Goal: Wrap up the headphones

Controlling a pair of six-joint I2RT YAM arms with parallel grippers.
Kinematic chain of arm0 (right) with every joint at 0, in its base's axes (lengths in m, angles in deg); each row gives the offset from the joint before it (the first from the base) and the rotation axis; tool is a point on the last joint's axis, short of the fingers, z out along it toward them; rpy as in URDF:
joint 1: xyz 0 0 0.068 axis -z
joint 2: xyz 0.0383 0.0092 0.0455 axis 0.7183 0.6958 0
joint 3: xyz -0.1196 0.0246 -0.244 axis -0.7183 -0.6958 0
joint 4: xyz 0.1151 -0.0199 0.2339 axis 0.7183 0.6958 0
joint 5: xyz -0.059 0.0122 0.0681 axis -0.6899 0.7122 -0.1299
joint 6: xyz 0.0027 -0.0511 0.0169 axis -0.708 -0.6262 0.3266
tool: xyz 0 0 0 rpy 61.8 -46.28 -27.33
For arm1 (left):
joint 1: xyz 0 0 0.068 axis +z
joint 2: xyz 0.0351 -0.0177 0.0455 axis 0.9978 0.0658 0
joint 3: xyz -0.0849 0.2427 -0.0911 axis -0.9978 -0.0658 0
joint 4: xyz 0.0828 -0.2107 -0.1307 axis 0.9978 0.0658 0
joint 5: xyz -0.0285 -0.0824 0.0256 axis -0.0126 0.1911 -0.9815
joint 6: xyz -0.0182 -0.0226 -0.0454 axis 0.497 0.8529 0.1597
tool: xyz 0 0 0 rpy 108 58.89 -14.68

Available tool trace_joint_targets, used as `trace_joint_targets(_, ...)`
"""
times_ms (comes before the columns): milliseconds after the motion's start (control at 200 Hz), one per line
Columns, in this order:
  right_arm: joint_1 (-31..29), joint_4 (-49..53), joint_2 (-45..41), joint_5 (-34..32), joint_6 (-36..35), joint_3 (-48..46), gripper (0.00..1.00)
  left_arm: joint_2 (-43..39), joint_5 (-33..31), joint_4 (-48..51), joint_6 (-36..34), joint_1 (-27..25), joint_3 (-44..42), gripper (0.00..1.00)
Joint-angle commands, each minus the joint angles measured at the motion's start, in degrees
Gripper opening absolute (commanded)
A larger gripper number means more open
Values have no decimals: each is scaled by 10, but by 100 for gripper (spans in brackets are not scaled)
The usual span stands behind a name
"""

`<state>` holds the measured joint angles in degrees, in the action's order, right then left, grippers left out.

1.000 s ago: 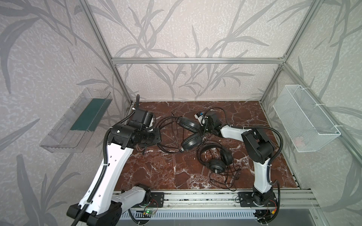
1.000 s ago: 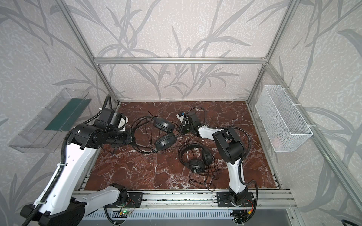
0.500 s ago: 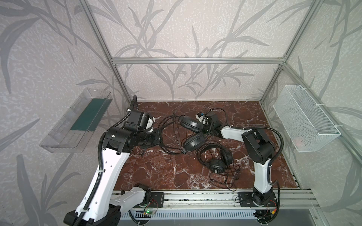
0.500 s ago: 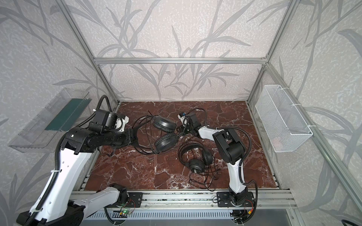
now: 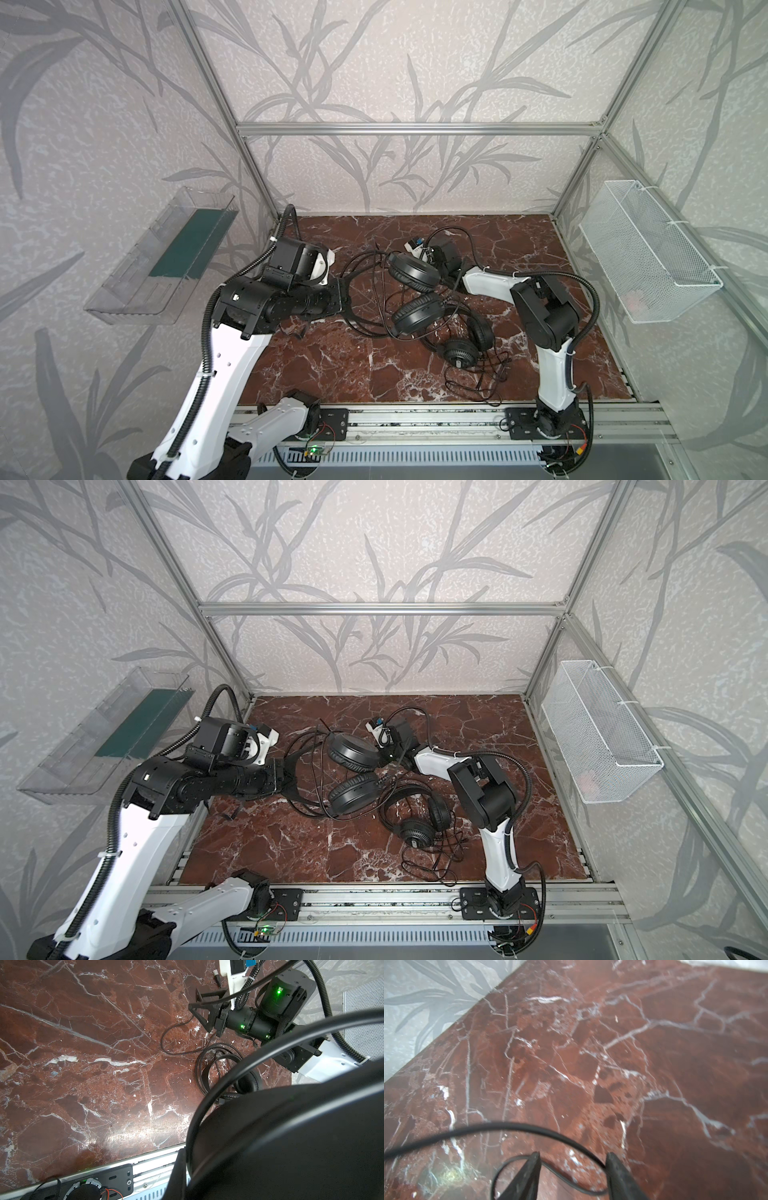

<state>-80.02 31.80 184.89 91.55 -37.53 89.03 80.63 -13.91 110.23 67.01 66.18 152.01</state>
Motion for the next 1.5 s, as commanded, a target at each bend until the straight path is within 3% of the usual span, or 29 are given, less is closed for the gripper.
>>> trace_joint_targets(0, 1, -7, 19, -28, -10, 24, 53, -14, 31, -23, -2, -6, 5, 0)
trace_joint_targets(435, 4, 72, 64, 16, -28, 99, 52, -17, 31, -22, -4, -8, 13, 0)
trace_joint_targets(550, 4, 71, 65, 18, -23, 98, 47, -18, 28, -23, -3, -9, 12, 0)
trace_joint_targets(610, 4, 63, 61, 14, -21, 91, 42, -19, 28, -23, -4, -9, 12, 0)
trace_joint_targets(780, 4, 85, 54, 9, -29, 92, 10, -12, 22, -22, -5, -8, 21, 0)
trace_joint_targets(865, 4, 67, 31, 4, -23, 61, 0, -7, 10, -17, -7, -8, 26, 0)
trace_joint_targets(1050, -17, 1, -47, -8, 13, -48, 0, 23, -50, -3, -12, -4, 45, 0)
trace_joint_targets(1334, -126, -57, -138, -62, 20, -196, 0, 70, -30, -50, 20, 50, 61, 0)
trace_joint_targets(1494, -183, -86, -218, -150, 21, -268, 0, 83, -36, -53, 4, 84, 51, 0)
